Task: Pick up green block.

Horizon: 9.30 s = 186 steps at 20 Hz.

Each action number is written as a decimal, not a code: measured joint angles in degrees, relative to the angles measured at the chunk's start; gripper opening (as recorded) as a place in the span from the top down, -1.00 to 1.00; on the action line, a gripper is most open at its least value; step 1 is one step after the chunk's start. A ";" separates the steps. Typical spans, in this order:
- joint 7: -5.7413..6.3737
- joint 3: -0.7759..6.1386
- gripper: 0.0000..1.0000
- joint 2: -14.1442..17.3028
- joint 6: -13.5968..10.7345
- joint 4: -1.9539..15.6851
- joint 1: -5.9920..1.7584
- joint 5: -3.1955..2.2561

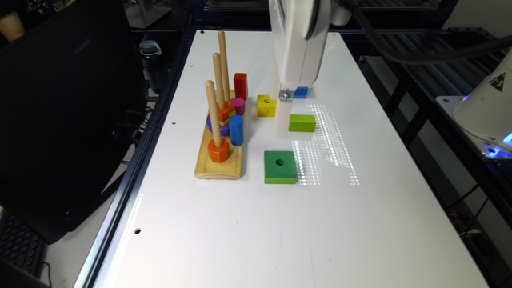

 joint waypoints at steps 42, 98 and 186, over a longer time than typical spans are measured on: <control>6.14 0.32 -1.00 11.46 8.25 0.32 -0.99 -9.08; 13.31 -0.31 -1.00 19.38 13.84 0.54 -1.03 -18.18; -1.53 9.00 1.00 -5.75 -5.58 -0.32 -8.96 2.56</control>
